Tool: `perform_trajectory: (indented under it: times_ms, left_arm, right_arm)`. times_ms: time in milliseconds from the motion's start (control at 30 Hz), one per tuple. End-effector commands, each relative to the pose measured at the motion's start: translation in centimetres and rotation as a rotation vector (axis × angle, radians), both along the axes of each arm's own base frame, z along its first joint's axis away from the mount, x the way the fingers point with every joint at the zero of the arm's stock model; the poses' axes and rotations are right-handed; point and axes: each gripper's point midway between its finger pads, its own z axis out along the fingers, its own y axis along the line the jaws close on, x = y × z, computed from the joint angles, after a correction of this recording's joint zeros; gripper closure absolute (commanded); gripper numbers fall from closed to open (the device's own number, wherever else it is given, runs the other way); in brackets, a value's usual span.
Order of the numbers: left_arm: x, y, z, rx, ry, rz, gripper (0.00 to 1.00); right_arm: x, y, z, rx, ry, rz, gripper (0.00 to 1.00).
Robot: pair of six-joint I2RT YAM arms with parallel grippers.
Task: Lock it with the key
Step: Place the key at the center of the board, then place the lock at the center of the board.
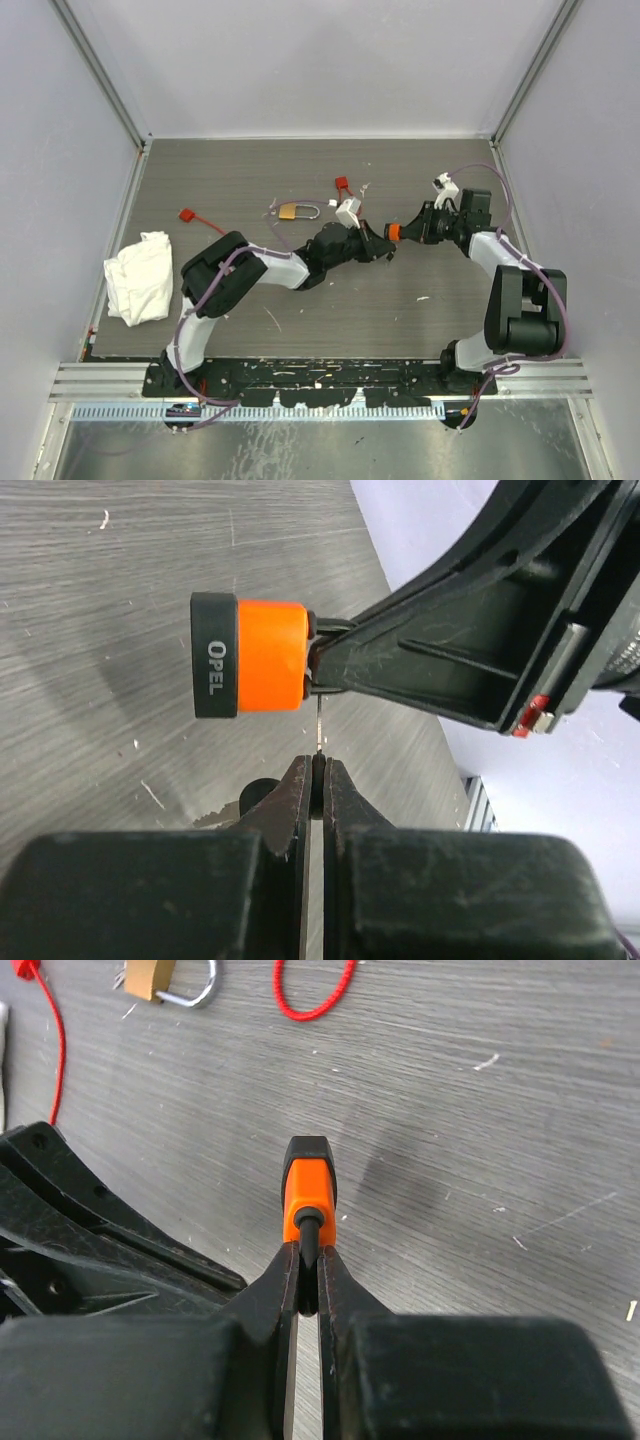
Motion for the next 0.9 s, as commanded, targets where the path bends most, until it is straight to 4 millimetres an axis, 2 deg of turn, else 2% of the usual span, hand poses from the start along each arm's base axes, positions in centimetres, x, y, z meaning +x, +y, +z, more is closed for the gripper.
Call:
perform_trajectory:
  times_ms: [0, 167, 300, 367, 433, 500, 567, 667, 733, 867]
  left_arm:
    - [2.3, -1.9, 0.9, -0.046, -0.013, 0.051, 1.0]
    - [3.6, -3.2, -0.8, -0.015, 0.025, 0.051, 1.0]
    - [4.7, -3.2, -2.1, 0.016, 0.057, 0.068, 0.99]
    - [5.0, -3.2, -2.5, 0.023, 0.074, 0.062, 0.96]
    - [5.3, -3.1, -3.0, 0.033, 0.091, 0.06, 0.9]
    - [5.3, -3.1, -3.2, 0.039, 0.1, 0.056, 0.79]
    - [5.3, -2.9, -3.3, 0.048, 0.106, 0.049, 0.66]
    - [4.8, -2.6, -2.5, 0.079, 0.091, 0.03, 0.48]
    - [4.5, -2.2, -1.6, 0.095, 0.067, 0.02, 0.42]
    - [3.7, -0.8, 0.8, 0.131, -0.013, 0.002, 0.4]
  right_arm:
    - [1.9, -0.5, 1.1, 0.08, -0.027, -0.076, 0.98]
    - [2.0, -0.7, -0.8, 0.106, 0.035, -0.09, 0.96]
    - [2.2, -1.2, -2.2, 0.109, 0.082, -0.107, 0.9]
    - [2.3, -1.4, -2.9, 0.107, 0.107, -0.116, 0.86]
    - [2.3, -1.6, -3.6, 0.099, 0.132, -0.121, 0.82]
    - [2.3, -1.8, -4.0, 0.092, 0.155, -0.12, 0.75]
    - [2.4, -2.1, -4.2, 0.082, 0.175, -0.117, 0.64]
    - [2.7, -2.7, -3.7, 0.069, 0.173, -0.115, 0.53]
    - [2.8, -3.0, -3.1, 0.054, 0.147, -0.114, 0.46]
    - [3.0, -3.8, -1.1, -0.007, 0.058, -0.114, 0.44]
